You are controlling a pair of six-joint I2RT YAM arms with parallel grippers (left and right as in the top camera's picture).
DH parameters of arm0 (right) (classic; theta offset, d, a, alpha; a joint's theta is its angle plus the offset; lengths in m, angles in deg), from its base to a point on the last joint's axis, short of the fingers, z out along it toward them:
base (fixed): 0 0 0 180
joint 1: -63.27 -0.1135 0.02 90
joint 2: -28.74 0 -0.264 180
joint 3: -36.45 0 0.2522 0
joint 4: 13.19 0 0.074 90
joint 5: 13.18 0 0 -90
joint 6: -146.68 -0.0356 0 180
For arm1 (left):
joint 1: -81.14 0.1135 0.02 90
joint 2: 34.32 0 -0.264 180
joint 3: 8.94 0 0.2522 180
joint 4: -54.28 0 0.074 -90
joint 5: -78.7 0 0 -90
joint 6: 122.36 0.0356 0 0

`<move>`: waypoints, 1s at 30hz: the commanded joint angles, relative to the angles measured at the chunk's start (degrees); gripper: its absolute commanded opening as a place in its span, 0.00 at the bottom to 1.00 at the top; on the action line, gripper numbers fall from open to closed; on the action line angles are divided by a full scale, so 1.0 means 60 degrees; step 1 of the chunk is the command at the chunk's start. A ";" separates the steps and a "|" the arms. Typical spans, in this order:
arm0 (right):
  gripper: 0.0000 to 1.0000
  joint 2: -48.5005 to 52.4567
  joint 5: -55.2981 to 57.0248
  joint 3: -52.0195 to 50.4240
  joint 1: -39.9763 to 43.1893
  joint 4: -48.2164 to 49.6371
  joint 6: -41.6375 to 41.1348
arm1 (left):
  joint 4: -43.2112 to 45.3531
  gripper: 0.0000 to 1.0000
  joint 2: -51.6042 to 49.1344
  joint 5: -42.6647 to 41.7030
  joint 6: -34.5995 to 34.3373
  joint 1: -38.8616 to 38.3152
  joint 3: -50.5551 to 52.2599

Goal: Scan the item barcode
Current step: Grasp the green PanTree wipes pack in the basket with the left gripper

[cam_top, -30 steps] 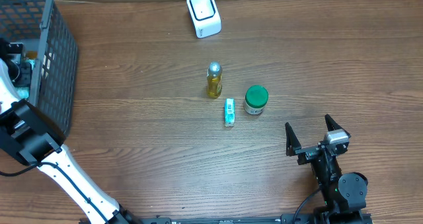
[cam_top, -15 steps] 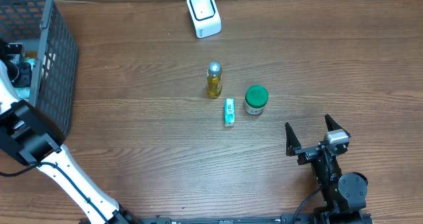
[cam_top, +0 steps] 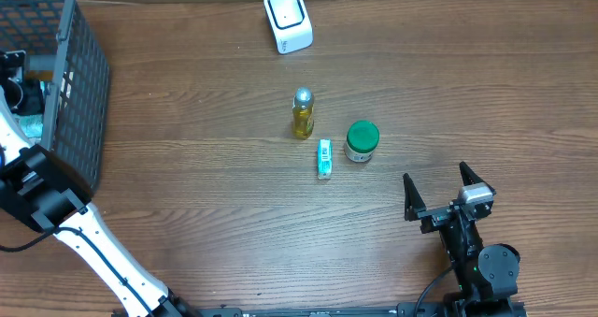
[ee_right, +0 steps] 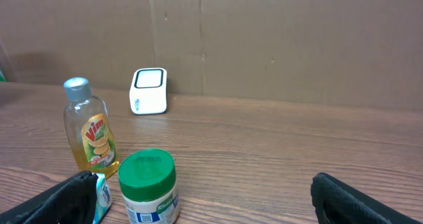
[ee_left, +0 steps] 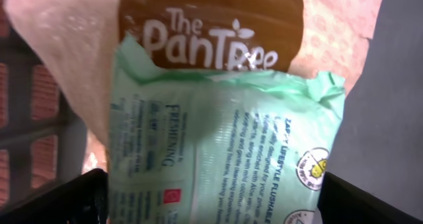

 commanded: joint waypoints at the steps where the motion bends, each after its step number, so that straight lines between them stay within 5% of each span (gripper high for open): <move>1: 1.00 -0.0069 0.0084 -0.0102 0.0033 0.0040 0.0044 | 0.0076 1.00 -0.0208 -0.0138 0.0492 -0.0011 0.0463; 9: 1.00 -0.0069 0.0084 -0.0102 0.0033 0.0044 0.0044 | 0.1111 1.00 -0.0208 0.1351 0.0470 0.0004 0.2167; 11: 1.00 -0.0069 0.0084 -0.0102 0.0033 0.0044 0.0044 | 0.1151 0.73 -0.0208 0.1428 0.0466 0.0007 0.2255; 13: 1.00 -0.0069 0.0087 -0.0102 0.0033 0.0040 0.0044 | 0.1158 0.33 -0.0204 0.1424 0.0466 0.0007 0.2211; 16: 1.00 -0.0069 0.0084 -0.0102 0.0033 0.0040 0.0044 | 0.1147 0.06 -0.0197 0.1257 0.0084 0.0007 0.2164; 30: 1.00 -0.0069 0.0084 -0.0102 0.0033 0.0044 0.0044 | 0.0080 0.04 0.1326 -0.0047 -0.2641 -0.0616 -0.1381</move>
